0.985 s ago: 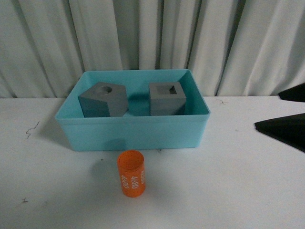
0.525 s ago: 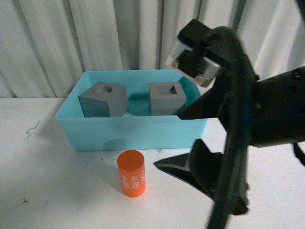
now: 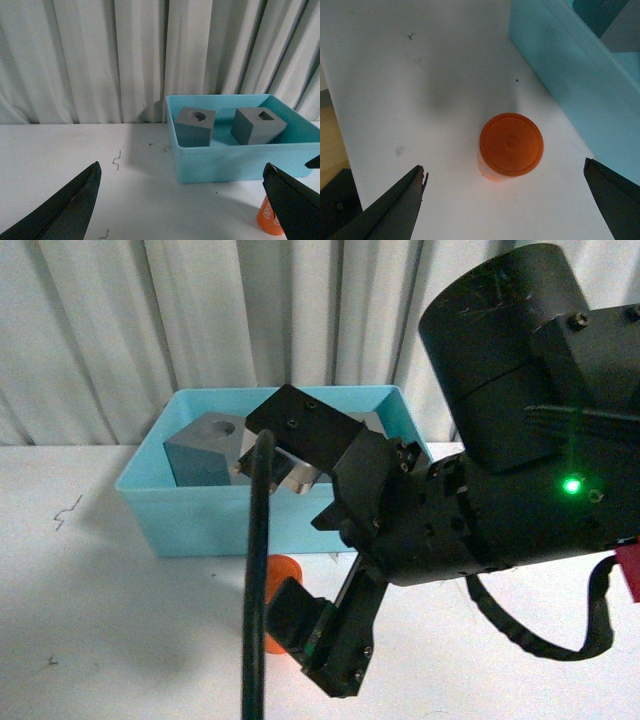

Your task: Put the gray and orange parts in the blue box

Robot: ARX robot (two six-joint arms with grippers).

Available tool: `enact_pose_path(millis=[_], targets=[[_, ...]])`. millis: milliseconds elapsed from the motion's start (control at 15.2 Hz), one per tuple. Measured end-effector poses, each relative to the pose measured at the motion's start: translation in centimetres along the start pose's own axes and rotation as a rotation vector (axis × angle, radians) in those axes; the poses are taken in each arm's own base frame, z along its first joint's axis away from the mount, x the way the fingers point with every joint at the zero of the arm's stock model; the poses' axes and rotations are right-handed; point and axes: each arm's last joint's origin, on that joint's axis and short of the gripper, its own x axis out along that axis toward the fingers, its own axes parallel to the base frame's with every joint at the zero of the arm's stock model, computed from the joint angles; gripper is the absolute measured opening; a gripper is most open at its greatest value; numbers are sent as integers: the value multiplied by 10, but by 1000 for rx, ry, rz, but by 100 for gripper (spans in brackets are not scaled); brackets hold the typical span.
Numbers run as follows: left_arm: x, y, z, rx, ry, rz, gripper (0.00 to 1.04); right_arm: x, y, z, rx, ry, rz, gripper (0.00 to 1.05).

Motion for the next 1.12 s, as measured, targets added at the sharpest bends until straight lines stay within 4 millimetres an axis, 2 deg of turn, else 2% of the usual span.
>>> enact_pose_path(millis=[131,328,591,788,1116], targets=[[0,0,0,0,0,0,98,5,2,1,10,4,2,98],[0,0,0,0,0,0,98,23,9,-3,29,31,-9,98],[0,0,0,0,0,0,98,41,2,0,58,46,-56,98],[0,0,0,0,0,0,98,52,6,-1,68,57,-52,98],[0,0,0,0,0,0,98,58,8,3,80,60,-57,98]])
